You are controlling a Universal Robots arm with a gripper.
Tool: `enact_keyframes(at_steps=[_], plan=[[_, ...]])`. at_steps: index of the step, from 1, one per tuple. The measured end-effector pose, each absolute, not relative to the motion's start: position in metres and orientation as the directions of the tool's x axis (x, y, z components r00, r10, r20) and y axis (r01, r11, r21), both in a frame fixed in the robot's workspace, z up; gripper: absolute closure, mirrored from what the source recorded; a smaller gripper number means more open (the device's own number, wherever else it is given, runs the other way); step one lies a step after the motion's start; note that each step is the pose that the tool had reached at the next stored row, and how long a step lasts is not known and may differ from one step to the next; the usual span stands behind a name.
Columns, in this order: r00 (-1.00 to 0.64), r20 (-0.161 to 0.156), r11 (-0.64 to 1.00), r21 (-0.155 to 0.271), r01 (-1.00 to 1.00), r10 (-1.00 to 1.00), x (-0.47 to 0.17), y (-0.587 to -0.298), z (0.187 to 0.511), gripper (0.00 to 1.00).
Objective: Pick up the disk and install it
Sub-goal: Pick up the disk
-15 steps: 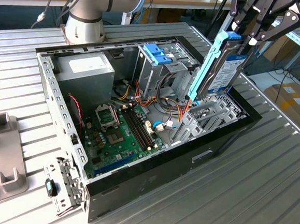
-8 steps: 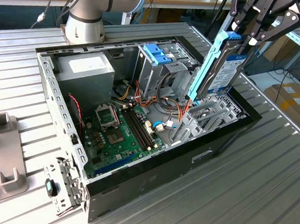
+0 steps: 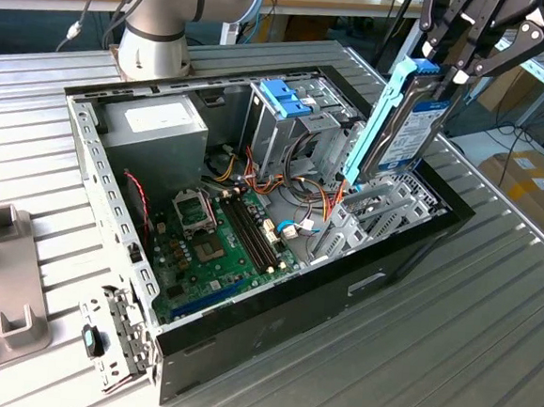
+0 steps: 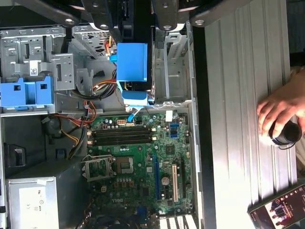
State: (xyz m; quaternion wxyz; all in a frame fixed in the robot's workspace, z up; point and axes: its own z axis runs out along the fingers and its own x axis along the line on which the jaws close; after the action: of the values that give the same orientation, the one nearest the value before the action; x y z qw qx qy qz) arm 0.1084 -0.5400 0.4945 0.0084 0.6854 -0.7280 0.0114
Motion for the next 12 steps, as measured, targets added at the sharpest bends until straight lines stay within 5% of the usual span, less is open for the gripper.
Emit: enact_keyframes(at_steps=[12], plan=[[-0.061,0.028,0.061,-0.005,-0.998,-0.998,0.1097,-0.5403,0.4865,0.65]])
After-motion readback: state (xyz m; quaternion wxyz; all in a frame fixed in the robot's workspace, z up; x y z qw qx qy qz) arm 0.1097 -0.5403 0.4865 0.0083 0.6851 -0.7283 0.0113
